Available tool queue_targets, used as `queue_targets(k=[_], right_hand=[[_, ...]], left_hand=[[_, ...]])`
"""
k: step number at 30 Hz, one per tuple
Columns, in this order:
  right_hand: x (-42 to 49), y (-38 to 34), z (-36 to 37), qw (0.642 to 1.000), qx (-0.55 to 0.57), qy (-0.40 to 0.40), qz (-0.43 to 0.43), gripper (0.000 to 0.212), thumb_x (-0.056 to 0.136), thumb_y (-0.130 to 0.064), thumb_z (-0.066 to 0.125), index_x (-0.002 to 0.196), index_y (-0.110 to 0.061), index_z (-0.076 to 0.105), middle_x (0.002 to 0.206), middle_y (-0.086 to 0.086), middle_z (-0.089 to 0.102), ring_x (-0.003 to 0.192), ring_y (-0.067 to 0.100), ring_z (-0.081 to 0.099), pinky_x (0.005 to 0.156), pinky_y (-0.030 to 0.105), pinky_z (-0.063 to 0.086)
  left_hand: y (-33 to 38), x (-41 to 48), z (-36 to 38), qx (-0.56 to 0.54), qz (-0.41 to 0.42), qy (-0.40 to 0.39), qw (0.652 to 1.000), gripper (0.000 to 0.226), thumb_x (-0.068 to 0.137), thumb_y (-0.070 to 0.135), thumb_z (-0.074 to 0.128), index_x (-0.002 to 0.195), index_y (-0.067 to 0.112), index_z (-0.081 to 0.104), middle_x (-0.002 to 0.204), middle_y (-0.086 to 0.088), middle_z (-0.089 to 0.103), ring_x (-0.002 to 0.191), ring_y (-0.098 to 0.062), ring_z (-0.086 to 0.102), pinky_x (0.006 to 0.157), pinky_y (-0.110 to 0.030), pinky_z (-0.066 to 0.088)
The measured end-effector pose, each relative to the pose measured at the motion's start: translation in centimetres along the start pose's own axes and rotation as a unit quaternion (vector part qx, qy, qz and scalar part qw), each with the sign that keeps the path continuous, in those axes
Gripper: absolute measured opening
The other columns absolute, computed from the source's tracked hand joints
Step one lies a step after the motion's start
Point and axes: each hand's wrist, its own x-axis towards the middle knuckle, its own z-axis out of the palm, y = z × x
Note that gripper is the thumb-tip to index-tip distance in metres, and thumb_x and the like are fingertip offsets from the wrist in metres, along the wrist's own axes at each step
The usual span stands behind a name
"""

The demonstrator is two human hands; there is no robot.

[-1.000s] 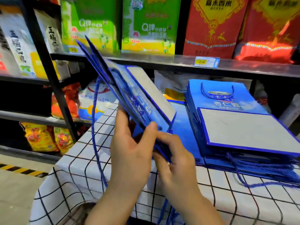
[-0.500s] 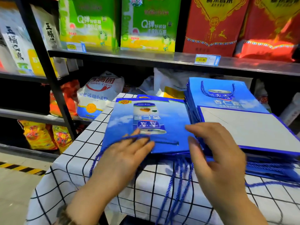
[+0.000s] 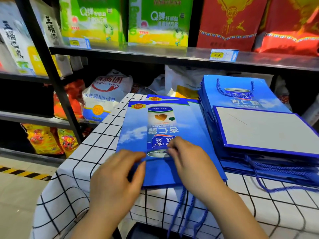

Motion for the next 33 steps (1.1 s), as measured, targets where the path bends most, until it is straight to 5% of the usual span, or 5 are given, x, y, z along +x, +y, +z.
queue_targets(k=[9, 15, 23, 30, 33], right_hand=[[0.4, 0.0, -0.7, 0.957, 0.238, 0.11, 0.122, 0.023, 0.097, -0.017, 0.037, 0.078, -0.03, 0.039, 0.07, -0.001, 0.058, 0.068, 0.021, 0.064, 0.068, 0.039, 0.053], [0.0, -0.1, -0.8, 0.972, 0.025, 0.231, 0.023, 0.019, 0.089, -0.025, 0.049, 0.107, -0.02, 0.053, 0.096, -0.005, 0.057, 0.094, 0.009, 0.047, 0.074, 0.018, 0.035], [-0.9, -3.3, 0.3, 0.954, -0.092, 0.272, -0.081, 0.022, 0.076, -0.036, 0.053, 0.068, -0.024, 0.069, 0.097, 0.002, 0.055, 0.091, 0.022, 0.044, 0.067, 0.031, 0.023], [-0.5, -3.7, 0.8, 0.955, -0.148, 0.253, -0.031, 0.024, 0.075, -0.046, 0.048, 0.08, -0.032, 0.067, 0.132, 0.008, 0.048, 0.126, 0.029, 0.035, 0.099, 0.045, 0.021], [-0.5, -3.6, 0.6, 0.948, -0.091, 0.279, -0.126, 0.017, 0.079, -0.033, 0.054, 0.077, -0.023, 0.068, 0.1, 0.005, 0.065, 0.098, 0.025, 0.055, 0.08, 0.034, 0.037]], left_hand=[[-0.8, 2.0, -0.8, 0.108, -0.137, -0.126, 0.977, 0.022, 0.085, 0.034, 0.059, 0.105, 0.027, 0.065, 0.094, 0.005, 0.056, 0.093, -0.022, 0.057, 0.065, -0.03, 0.039], [-0.3, 3.4, -1.5, -0.001, -0.171, -0.109, 0.979, 0.016, 0.082, 0.032, 0.064, 0.069, 0.022, 0.062, 0.068, 0.002, 0.065, 0.07, -0.019, 0.06, 0.063, -0.033, 0.044], [1.3, 6.5, -1.0, -0.083, -0.2, -0.057, 0.975, 0.026, 0.079, 0.03, 0.067, 0.057, 0.019, 0.059, 0.047, 0.005, 0.062, 0.042, -0.004, 0.056, 0.062, -0.033, 0.051], [1.0, 6.7, -0.4, 0.043, -0.205, -0.08, 0.975, 0.016, 0.082, 0.037, 0.063, 0.083, 0.021, 0.066, 0.082, -0.002, 0.068, 0.083, -0.022, 0.061, 0.063, -0.027, 0.039], [0.7, 6.4, -0.4, 0.042, -0.224, -0.085, 0.97, 0.013, 0.081, 0.038, 0.064, 0.078, 0.026, 0.062, 0.08, -0.001, 0.066, 0.083, -0.023, 0.058, 0.06, -0.028, 0.033]])
